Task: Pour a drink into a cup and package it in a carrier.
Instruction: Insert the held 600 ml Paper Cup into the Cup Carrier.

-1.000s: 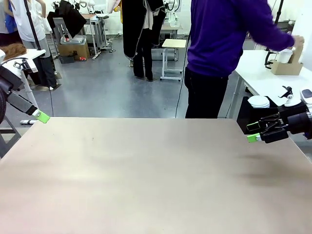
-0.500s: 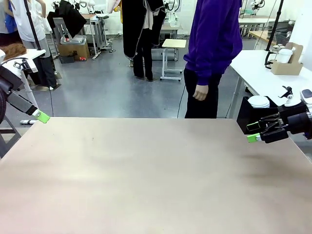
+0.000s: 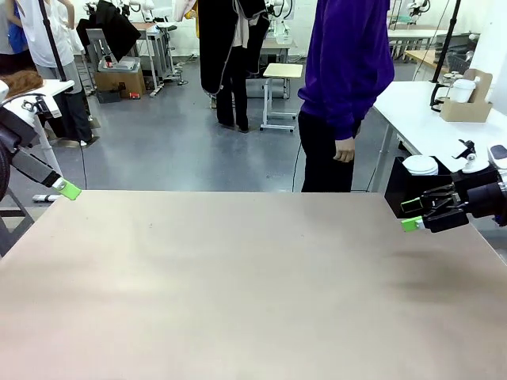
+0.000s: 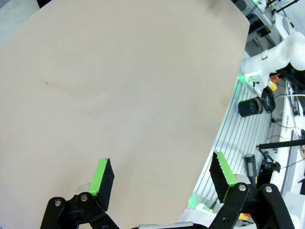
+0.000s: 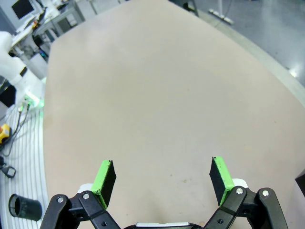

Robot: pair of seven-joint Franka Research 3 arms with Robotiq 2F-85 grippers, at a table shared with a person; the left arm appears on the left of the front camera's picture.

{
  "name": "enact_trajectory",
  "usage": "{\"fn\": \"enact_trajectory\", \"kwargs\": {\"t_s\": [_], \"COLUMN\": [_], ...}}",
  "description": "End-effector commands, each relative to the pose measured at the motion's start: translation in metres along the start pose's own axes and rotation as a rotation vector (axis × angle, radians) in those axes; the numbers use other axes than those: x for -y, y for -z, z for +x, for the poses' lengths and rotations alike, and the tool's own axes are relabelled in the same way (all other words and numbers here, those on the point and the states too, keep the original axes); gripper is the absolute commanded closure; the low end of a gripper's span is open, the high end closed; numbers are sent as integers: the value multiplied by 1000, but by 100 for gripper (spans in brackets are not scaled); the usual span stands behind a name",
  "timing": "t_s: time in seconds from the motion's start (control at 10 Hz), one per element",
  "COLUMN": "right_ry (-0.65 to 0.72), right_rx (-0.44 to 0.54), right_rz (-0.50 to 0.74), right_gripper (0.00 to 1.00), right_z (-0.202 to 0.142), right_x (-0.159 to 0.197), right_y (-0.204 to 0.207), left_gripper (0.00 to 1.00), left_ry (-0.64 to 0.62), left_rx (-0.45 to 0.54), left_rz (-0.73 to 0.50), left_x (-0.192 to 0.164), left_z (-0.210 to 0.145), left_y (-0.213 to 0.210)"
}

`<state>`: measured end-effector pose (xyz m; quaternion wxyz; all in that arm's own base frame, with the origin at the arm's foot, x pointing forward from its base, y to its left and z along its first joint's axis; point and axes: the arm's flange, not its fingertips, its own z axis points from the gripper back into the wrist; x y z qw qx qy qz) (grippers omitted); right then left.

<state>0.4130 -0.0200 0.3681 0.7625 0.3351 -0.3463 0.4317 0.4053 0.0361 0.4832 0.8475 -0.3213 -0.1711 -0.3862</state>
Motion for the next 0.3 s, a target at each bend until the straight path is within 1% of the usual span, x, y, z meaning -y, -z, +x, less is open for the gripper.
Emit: {"fn": "enact_trajectory", "kwargs": {"t_s": [0.0,0.2], "right_ry": [-12,-12], "right_rx": [0,0], "right_rz": [-2,-2], "right_gripper": [0,0], "right_z": [0,0], "right_x": [0,0], "right_y": [-2,-2], "left_gripper": [0,0], "left_ry": [3,3], "left_rx": [2,2], "left_rz": [2,2], "left_x": [2,2], "left_z": [0,0], "left_y": [-1,-1]}}
